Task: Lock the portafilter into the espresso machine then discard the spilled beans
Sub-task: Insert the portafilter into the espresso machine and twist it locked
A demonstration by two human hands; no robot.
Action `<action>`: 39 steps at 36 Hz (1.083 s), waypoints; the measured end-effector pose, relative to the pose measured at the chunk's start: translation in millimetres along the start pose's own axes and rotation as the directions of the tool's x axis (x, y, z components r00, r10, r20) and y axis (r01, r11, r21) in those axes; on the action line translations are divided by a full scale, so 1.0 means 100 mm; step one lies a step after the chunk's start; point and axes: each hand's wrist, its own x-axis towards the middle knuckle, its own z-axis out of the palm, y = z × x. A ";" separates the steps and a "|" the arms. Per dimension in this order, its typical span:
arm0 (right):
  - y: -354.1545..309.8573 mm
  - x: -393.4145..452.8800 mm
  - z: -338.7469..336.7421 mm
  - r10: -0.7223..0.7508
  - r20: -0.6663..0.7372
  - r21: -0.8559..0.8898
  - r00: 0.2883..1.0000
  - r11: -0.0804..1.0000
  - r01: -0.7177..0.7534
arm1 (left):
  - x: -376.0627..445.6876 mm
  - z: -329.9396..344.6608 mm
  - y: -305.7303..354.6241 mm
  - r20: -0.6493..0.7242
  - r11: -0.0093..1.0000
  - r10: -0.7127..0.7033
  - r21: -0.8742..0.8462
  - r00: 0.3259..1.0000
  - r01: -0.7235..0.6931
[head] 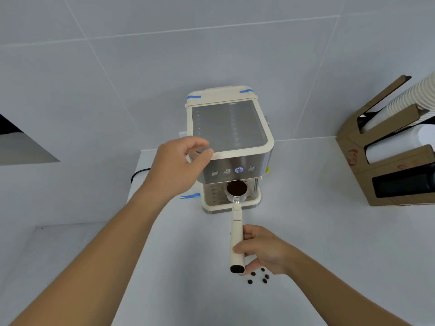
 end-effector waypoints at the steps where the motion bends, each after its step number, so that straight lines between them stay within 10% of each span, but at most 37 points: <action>1: -0.02 0.00 0.00 -0.003 0.001 0.001 1.000 1.000 0.003 | 0.07 0.00 0.02 -0.002 0.999 0.023 0.033 1.000 -0.023; 19: -0.26 0.17 -0.03 -0.039 -0.011 -0.004 0.999 0.999 0.039 | 0.89 0.45 0.06 0.425 0.877 0.212 0.315 0.880 -0.363; 39: -0.34 0.33 -0.08 -0.059 -0.008 0.008 0.998 0.998 0.059 | 0.95 0.53 0.02 0.424 0.806 0.214 0.433 0.880 -0.404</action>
